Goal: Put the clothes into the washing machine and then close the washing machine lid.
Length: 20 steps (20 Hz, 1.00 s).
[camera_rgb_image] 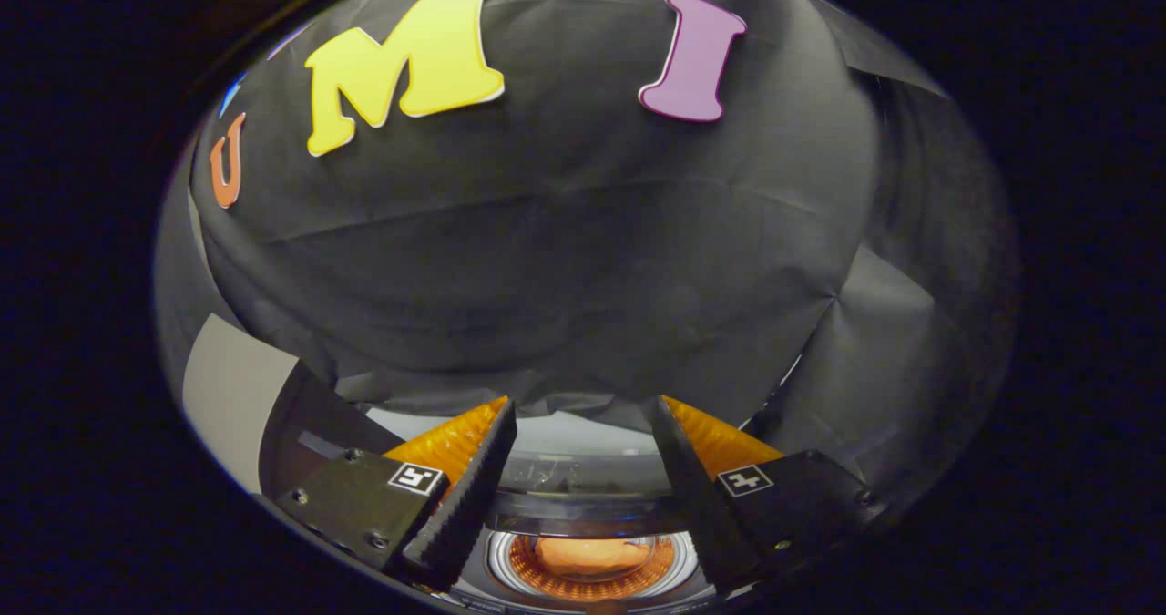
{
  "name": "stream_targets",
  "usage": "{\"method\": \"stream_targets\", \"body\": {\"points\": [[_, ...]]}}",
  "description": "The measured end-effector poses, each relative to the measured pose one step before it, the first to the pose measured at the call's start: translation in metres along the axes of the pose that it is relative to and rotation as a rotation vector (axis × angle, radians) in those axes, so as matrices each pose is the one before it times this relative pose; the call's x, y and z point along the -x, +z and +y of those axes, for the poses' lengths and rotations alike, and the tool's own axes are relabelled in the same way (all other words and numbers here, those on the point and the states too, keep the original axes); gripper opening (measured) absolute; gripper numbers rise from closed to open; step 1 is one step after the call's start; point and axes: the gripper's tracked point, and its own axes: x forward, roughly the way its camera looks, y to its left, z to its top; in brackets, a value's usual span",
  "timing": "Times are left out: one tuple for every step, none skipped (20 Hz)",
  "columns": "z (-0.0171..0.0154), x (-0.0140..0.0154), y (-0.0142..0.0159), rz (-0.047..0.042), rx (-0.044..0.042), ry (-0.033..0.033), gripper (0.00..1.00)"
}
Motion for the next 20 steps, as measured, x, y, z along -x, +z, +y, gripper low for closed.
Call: {"method": "stream_targets", "body": {"points": [[0.00091, -0.0014, -0.0013, -0.01358, -0.00192, -0.00091, 0.95], [-0.00085, 0.00263, -0.00135, -0.01236, 0.0011, -0.001, 0.95], [-0.0001, 0.00302, -0.00119, -0.00851, 0.0004, -0.0001, 0.95], [0.00011, 0.00188, -0.00099, -0.00664, 0.00011, 0.00026, 0.95], [0.00054, 0.00163, -0.00144, -0.007, -0.00022, -0.00035, 0.95], [0.00009, 0.00111, -0.00074, -0.00789, 0.00092, 0.00005, 0.95], [0.00019, 0.00202, -0.00038, -0.00996, -0.00092, -0.00006, 0.95], [-0.00019, 0.00145, -0.00151, -0.00208, 0.00091, 0.00028, 0.95], [0.0001, 0.00179, -0.00149, -0.00053, -0.00041, -0.00069, 0.95], [0.00007, 0.0008, -0.00042, 0.00059, 0.00074, 0.00053, 0.95], [0.00025, 0.00078, -0.00068, -0.00273, -0.00085, 0.00004, 0.95], [0.00024, 0.00077, -0.00044, -0.00564, -0.00042, -0.0015, 0.95], [0.00011, 0.00095, -0.00052, -0.00679, 0.0001, -0.00213, 0.95], [-0.00016, 0.00104, -0.00054, -0.00739, -0.00083, -0.00308, 0.95], [-0.00036, 0.00176, -0.00157, -0.00924, 0.00109, -0.00133, 0.95], [0.00068, 0.00213, -0.00037, -0.00566, 0.0009, 0.00119, 0.95], [-0.0003, 0.00112, -0.00127, -0.00653, -0.00206, -0.00012, 0.95], [-0.00009, 0.00158, -0.00098, -0.00509, 0.00195, -0.00038, 0.95], [0.00002, 0.00159, -0.00096, -0.00773, -0.0012, -0.0008, 0.95], [0.00007, 0.00182, -0.00115, -0.00593, 0.00097, 0.00044, 0.94]]}}
